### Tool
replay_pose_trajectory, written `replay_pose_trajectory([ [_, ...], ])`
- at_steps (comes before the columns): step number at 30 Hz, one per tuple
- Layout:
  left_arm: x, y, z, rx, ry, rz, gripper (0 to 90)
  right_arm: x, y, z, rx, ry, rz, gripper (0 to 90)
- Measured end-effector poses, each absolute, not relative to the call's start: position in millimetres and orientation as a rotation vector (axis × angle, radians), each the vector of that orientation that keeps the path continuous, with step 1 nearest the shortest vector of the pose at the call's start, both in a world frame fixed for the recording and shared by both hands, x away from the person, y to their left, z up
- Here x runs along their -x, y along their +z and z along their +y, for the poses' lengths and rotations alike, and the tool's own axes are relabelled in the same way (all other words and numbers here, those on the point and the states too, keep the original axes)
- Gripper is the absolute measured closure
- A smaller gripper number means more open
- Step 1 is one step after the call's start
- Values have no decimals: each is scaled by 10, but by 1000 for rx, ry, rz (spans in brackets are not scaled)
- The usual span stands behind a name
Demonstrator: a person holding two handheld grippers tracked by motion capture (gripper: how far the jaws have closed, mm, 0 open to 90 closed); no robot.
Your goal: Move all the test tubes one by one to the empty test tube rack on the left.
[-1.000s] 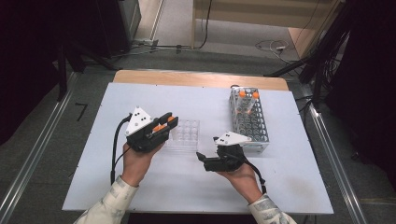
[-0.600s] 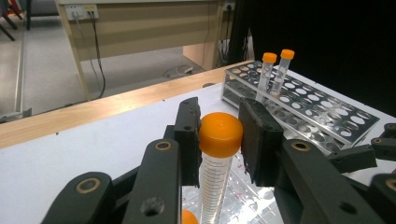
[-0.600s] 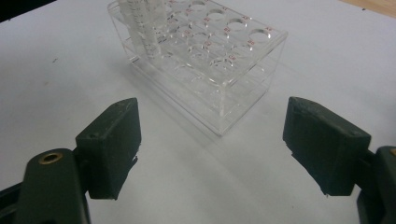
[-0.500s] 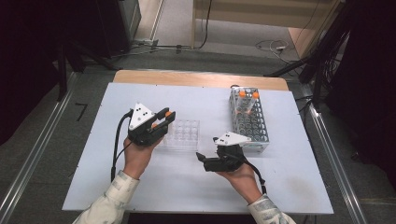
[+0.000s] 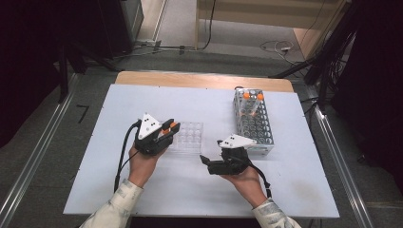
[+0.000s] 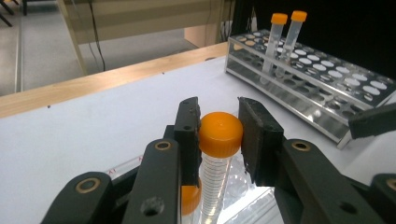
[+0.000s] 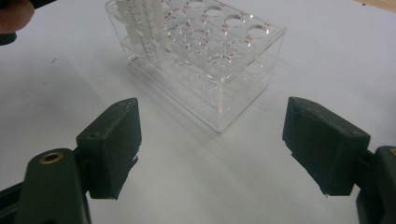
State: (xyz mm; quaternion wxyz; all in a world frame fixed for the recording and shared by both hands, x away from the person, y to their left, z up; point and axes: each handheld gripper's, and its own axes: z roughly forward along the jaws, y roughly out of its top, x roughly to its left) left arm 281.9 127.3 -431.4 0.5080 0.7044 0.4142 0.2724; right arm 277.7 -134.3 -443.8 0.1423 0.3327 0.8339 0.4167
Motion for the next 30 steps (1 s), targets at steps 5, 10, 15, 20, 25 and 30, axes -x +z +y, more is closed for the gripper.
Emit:
replay_pose_trajectory([
  [5, -2813, -4352, 1263, -1708, 657, 999, 688, -2778, -4444, -1342, -963, 1202, 2408, 182],
  [10, -2808, -4354, 1247, -1702, 665, 1001, 546, -2778, -4441, -1345, -962, 1203, 2407, 182],
  [15, -2794, -4348, 1234, -1705, 679, 1010, 366, -2776, -4430, -1359, -961, 1210, 2401, 182],
  [20, -2772, -4332, 1211, -1696, 661, 1022, 235, -2775, -4409, -1381, -963, 1220, 2386, 185],
  [25, -2743, -4309, 1207, -1687, 656, 1011, 219, -2785, -4382, -1423, -974, 1223, 2366, 187],
  [30, -2681, -4275, 1207, -1680, 645, 997, 213, -2830, -4333, -1511, -1006, 1235, 2324, 187],
])
